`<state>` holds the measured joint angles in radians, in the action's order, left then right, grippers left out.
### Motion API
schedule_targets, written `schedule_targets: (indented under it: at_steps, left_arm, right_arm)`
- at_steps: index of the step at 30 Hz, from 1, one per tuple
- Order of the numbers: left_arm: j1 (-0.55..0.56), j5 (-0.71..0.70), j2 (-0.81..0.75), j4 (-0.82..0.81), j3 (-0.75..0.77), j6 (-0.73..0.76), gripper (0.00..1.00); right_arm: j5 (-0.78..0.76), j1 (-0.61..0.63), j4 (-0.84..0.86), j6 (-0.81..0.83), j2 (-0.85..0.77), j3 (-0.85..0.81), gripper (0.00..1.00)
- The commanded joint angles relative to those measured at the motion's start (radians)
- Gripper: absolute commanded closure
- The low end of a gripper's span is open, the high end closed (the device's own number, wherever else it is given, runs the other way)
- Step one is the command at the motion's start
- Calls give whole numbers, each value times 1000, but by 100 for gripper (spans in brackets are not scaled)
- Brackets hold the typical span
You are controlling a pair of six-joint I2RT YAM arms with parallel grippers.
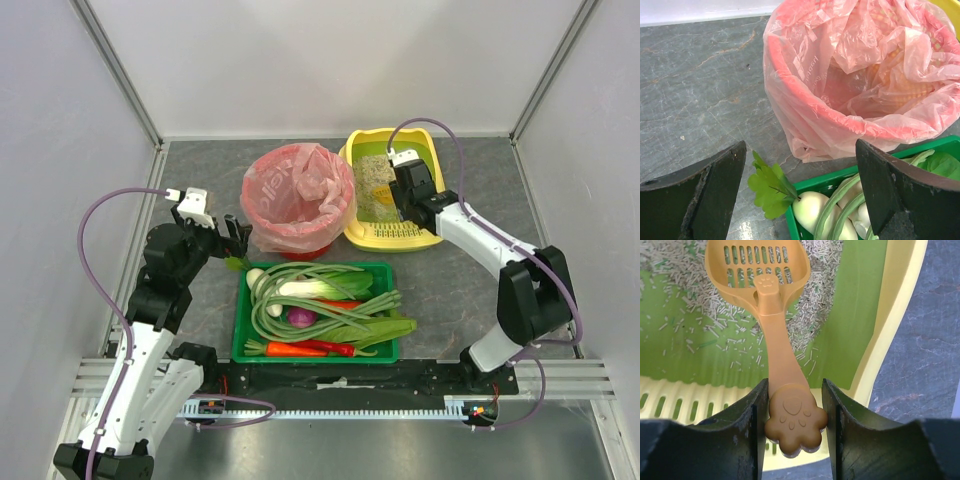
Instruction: Clean the litter box
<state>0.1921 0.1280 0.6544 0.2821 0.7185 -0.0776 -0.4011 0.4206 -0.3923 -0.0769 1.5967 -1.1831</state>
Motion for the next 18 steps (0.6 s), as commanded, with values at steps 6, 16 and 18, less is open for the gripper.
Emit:
schedule_targets:
  at_steps: [6, 16, 18]
  left_arm:
    - [4, -19, 2, -34, -1, 39, 4]
    - [4, -22, 13, -35, -2, 41, 4]
    - [4, -24, 16, -34, -4, 41, 4]
  right_arm:
    - [-16, -22, 219, -63, 95, 33, 100]
    - [-16, -22, 385, -87, 154, 91, 100]
    - [-19, -23, 479, -87, 152, 118, 100]
